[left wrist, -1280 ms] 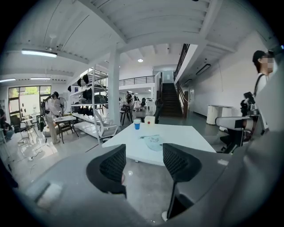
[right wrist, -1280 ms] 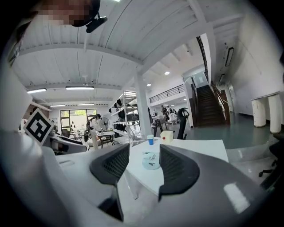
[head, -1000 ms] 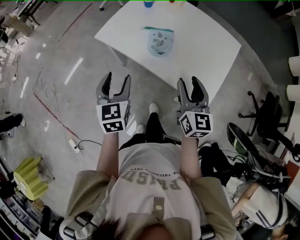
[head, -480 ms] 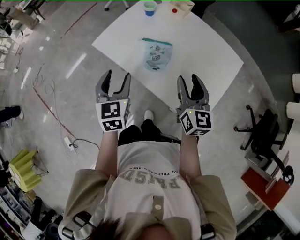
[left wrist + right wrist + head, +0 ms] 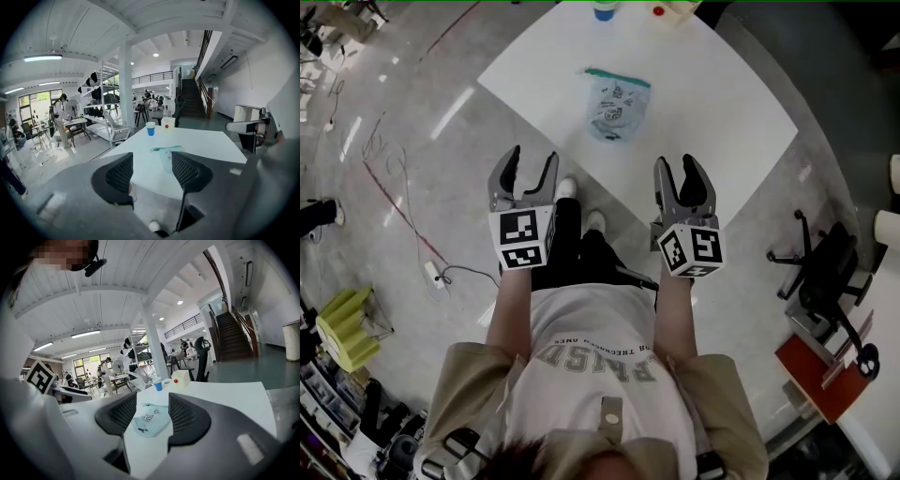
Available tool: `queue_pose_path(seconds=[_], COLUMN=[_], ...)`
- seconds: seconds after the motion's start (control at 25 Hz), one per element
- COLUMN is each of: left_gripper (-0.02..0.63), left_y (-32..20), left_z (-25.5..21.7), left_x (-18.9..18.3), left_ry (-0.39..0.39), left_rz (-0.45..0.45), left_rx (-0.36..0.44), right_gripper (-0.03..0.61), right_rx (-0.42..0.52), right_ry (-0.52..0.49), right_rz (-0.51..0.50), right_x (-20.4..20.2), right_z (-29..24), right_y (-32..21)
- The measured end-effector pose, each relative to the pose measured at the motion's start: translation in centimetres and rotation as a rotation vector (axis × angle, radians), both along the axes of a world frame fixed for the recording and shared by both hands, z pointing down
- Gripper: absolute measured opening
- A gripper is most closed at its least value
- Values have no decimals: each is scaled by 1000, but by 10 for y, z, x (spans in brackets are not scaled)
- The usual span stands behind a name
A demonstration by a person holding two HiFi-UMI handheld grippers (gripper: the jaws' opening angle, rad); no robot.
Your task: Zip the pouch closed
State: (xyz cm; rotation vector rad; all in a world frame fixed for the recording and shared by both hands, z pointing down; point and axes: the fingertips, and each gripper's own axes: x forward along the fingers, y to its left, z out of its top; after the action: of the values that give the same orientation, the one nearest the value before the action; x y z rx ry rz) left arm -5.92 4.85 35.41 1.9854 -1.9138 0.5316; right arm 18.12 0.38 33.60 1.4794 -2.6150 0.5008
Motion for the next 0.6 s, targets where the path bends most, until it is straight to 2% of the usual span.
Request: queue_pose_path(seconds=[0.32,0.6], left_gripper=[270,270], left_y=[-31,-97], left_z=[25,15], left_x=[-20,-49], left_ry=[30,19], left_rz=[31,86], left_rx=[-39,-12], right_gripper=[187,187], right_rx=[-49,-12], right_ry=[21,24], right_rz=[44,114], right_x=[-16,-34], right_z=[23,10], right_y=[-23,-82])
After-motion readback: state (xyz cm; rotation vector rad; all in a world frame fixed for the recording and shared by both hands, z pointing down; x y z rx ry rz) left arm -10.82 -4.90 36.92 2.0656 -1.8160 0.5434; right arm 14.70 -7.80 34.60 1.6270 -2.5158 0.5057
